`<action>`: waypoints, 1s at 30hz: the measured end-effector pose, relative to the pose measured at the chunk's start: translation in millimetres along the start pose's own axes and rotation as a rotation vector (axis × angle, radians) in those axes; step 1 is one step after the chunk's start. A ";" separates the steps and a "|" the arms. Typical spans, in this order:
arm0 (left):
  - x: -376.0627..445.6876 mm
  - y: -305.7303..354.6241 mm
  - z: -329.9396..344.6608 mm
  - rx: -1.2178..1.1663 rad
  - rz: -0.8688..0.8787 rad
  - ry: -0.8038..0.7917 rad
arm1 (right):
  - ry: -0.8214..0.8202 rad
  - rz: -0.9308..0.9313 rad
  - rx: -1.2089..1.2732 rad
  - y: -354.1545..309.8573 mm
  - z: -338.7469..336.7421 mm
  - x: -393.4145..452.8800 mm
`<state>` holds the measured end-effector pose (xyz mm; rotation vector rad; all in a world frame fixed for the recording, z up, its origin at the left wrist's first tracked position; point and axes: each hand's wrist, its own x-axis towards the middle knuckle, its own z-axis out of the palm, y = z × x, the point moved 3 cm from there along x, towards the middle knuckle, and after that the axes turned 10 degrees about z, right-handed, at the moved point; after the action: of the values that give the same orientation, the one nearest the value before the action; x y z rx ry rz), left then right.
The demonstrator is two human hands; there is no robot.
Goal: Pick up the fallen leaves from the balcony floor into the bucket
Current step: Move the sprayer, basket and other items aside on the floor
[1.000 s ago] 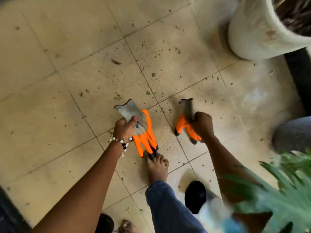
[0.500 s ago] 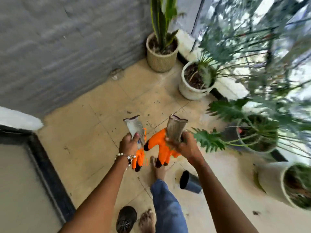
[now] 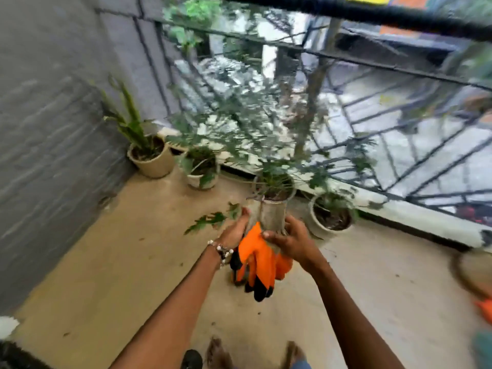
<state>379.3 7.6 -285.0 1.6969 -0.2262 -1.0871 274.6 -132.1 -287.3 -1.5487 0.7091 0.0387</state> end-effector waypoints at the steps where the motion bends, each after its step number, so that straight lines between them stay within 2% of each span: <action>1: -3.2 9.8 26.9 0.020 -0.016 -0.067 | 0.081 -0.002 0.013 5.6 -26.9 -12.7; 5: -10.2 48.3 174.6 0.247 0.061 -0.336 | 0.405 -0.022 0.070 44.5 -150.7 -85.1; 8: -13.6 66.3 293.4 0.500 0.259 -0.607 | 0.610 -0.019 0.126 81.4 -241.5 -139.1; 10: -14.5 63.7 369.1 0.576 0.264 -0.748 | 0.738 -0.014 0.202 103.2 -296.0 -180.0; 11: -28.9 65.6 430.9 0.633 0.295 -0.848 | 0.813 0.000 0.231 120.8 -340.8 -217.7; 13: -28.7 70.2 451.0 0.703 0.368 -0.845 | 0.808 0.012 0.238 122.4 -353.2 -231.2; 15: -38.2 62.5 531.9 0.685 0.410 -0.992 | 0.938 0.003 0.321 149.3 -409.5 -285.3; 17: -51.6 56.9 594.5 0.676 0.448 -1.060 | 1.017 0.001 0.404 171.8 -454.0 -326.3; 20: -65.9 56.4 669.2 0.695 0.464 -1.141 | 0.933 -0.008 0.614 197.7 -498.6 -370.3; 23: -66.6 51.9 731.0 0.738 0.384 -1.255 | 0.959 -0.028 0.869 218.0 -527.7 -404.7; 27: -57.9 33.8 793.0 0.569 0.069 -1.368 | 1.211 -0.047 1.153 255.5 -574.6 -432.5; 30: -27.7 4.2 833.6 0.493 -0.119 -1.356 | 1.369 -0.053 1.327 292.7 -611.5 -442.7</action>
<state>-257.3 -531.3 -289.0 1.0738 -1.3282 -2.2645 -451.0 -491.2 -274.2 -0.0915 1.3078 -1.3594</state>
